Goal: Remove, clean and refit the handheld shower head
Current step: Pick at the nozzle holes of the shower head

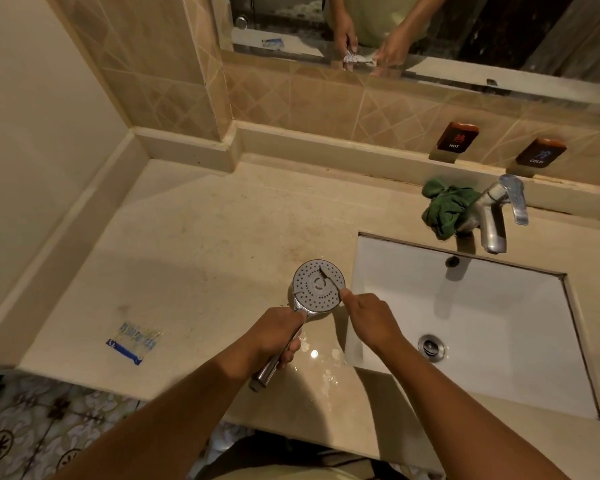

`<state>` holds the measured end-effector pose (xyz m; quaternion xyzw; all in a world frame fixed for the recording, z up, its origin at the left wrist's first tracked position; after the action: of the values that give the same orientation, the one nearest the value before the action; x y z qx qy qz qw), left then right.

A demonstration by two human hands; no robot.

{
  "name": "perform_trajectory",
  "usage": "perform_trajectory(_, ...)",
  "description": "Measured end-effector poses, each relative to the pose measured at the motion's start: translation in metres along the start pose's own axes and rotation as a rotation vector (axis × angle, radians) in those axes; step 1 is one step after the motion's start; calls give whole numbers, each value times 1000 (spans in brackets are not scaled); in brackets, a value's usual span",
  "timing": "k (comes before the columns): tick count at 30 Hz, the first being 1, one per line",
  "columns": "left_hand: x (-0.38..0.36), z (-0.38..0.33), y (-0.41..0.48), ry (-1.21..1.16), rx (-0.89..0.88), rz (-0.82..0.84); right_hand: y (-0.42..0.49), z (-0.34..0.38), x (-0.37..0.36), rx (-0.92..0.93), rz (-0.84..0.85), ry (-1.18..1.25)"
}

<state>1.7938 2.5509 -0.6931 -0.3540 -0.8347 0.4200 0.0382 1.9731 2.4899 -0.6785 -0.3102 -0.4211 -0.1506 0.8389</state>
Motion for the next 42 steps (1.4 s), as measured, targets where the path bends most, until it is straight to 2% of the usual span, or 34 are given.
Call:
perform_trajectory(7, 19, 6, -10, -17, -26, -56, 19, 13, -1, -32, -6, -78)
perform_trajectory(11, 35, 4, -16, -100, -47, -139, 20, 28, -10, 24, -30, -239)
perform_trajectory(16, 63, 11, -21, -123, 10, -235, 17, 47, -13, 81, -149, -211)
perform_trajectory(19, 72, 18, -23, -143, 61, -272, 19, 51, -9, 73, -231, -112)
perform_trajectory(23, 80, 24, -26, -193, 81, -269, 27, 60, -12, 74, -294, -128)
perform_trajectory(29, 91, 23, -25, -205, 2, -245, 40, 75, -20, 91, -317, -257)
perform_trajectory(42, 105, 27, -19, -234, -30, -219, 49, 76, -37, 112, -361, -266)
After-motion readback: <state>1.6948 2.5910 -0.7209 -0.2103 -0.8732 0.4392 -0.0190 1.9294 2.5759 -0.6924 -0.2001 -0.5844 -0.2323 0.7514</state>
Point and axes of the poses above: each hand's wrist, its own y-axis towards the middle knuckle, its own x-axis out of the back of the hand, z = x × y, the point moved 8 cm from there along y, towards the middle knuckle, and after that the axes turned 14 degrees about -y, right-handed, at the moved point
